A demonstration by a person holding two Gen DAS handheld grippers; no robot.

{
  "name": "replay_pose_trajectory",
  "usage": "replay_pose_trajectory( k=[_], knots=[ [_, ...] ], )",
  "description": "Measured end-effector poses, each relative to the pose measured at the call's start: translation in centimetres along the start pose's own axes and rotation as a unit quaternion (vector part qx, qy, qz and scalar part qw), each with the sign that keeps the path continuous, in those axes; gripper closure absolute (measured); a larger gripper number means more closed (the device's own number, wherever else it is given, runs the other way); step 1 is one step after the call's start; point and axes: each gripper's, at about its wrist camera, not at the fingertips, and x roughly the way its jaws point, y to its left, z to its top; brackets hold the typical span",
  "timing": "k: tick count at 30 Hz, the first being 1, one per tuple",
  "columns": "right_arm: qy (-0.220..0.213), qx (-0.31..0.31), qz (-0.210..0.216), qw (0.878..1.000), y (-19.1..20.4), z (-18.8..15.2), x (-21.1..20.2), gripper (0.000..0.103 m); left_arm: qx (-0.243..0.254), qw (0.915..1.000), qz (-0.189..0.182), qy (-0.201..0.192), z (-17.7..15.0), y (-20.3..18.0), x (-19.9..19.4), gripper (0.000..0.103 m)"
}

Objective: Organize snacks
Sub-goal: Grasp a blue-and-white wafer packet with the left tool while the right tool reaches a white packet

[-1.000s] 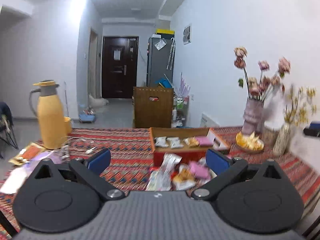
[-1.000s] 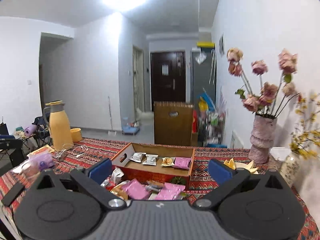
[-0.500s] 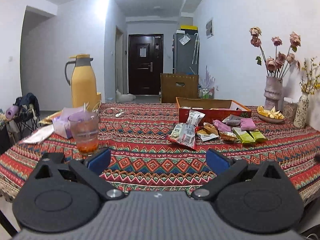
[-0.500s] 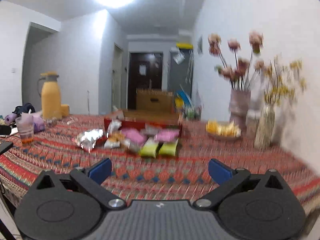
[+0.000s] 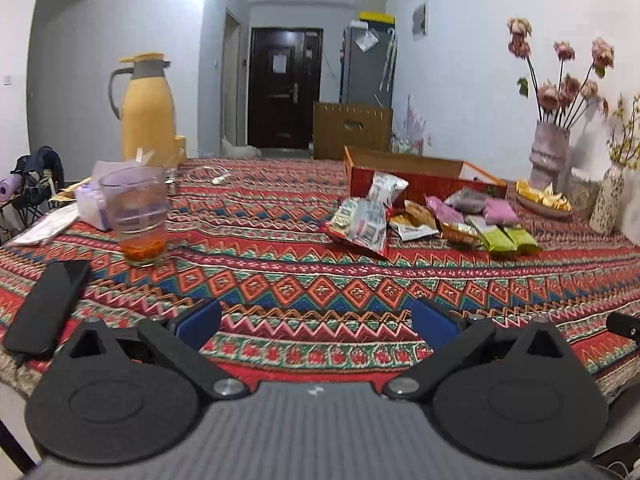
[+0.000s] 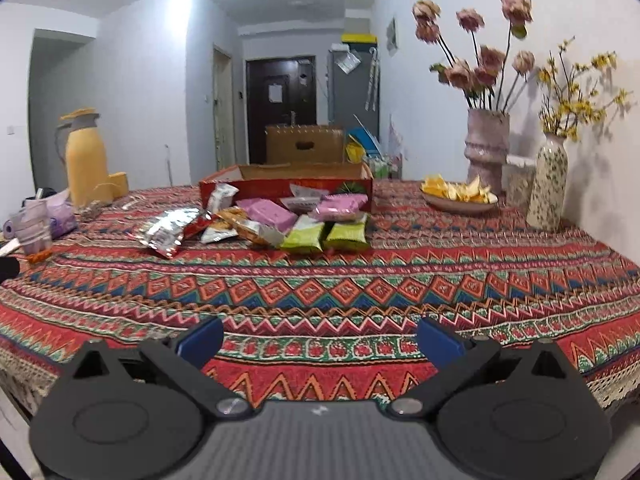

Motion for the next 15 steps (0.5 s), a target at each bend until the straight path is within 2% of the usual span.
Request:
replay_pose_trajectory(
  k=[4,8,15],
  knots=[
    [0.021,0.01,-0.017,1.0,-0.2,1.0,2.1,0.0,0.016,0.9998,-0.013,0.008,1.7,-1.3,2.7,0.0],
    [0.028,0.029,-0.017,0.999,-0.5,2.6,4.1,0.0,0.048,0.9985,-0.026,-0.006,4.4,-2.6,5.9,0.0],
    [0.023,0.074,0.016,0.997,-1.0,6.9,8.3,0.003,0.093,0.9945,-0.044,-0.015,9.1,-4.0,13.3,0.0]
  ],
)
